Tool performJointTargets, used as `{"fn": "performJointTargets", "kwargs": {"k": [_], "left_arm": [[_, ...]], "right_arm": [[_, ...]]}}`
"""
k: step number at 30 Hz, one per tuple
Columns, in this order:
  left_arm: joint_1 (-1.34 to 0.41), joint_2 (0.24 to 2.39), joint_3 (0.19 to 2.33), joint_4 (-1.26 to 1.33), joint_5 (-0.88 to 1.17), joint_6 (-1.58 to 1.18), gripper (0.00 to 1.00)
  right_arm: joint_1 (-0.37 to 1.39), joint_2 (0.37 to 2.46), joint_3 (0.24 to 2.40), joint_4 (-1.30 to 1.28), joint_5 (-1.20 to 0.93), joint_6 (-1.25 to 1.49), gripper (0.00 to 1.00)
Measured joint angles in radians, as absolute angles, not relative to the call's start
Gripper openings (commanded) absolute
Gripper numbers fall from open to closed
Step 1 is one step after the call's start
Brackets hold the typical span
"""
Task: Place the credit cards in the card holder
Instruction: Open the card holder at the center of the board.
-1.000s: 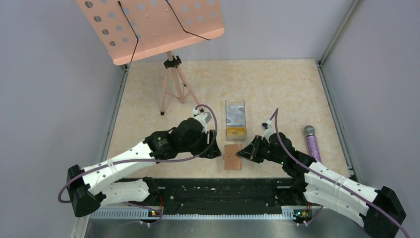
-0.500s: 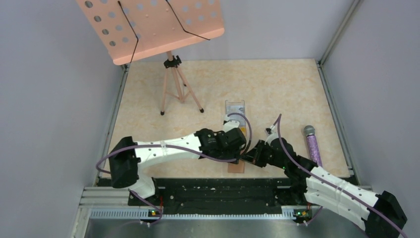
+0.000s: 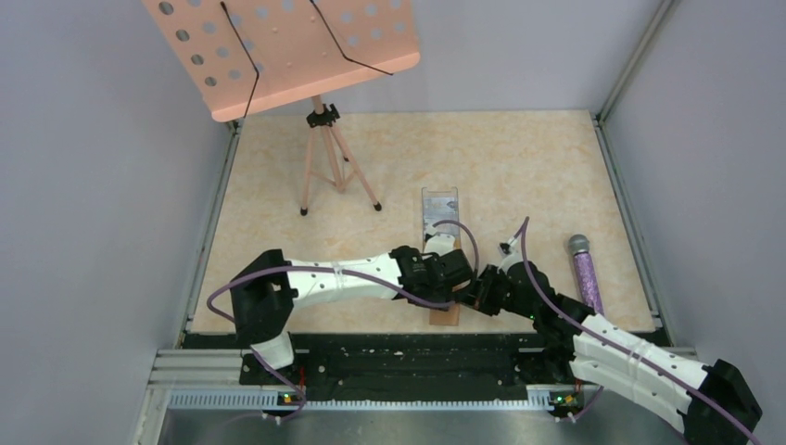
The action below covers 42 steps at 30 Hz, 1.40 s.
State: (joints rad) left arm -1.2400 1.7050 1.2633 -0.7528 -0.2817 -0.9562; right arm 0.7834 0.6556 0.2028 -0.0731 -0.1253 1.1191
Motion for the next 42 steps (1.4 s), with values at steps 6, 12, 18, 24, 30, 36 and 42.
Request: {"fn": "performJointTargets", "kwargs": {"k": [6,12,18,24,30,36,42], "left_arm": [[-1.246,1.713,1.263,-0.764,-0.313,-1.008,0.4],[-1.23,1.713,1.242,-0.751,-0.31,-1.065,0.38],[-1.149,1.708,1.122,-0.773,-0.326,-1.073,0.38],[-1.079,1.606,1.019,-0.749,-0.29,-1.057,0.47],[-1.023,1.393,0.878,-0.58,-0.137,-1.011,0.61],[-0.979,1.253,0.738,-0.378,0.028,-0.992,0.66],[-0.975,1.282,0.72,-0.303,0.097,-0.978,0.57]], "right_arm": [[0.784,0.656,0.19,-0.052,-0.127,1.122,0.0],[0.784,0.656,0.182,-0.031,-0.125,1.129,0.0],[0.784,0.655,0.176,-0.025,-0.136,1.136,0.0],[0.784,0.656,0.169,-0.02,-0.141,1.138,0.0],[0.783,0.658,0.162,-0.006,-0.145,1.139,0.0],[0.783,0.662,0.161,0.01,-0.15,1.145,0.0],[0.784,0.659,0.157,0.015,-0.157,1.15,0.0]]}}
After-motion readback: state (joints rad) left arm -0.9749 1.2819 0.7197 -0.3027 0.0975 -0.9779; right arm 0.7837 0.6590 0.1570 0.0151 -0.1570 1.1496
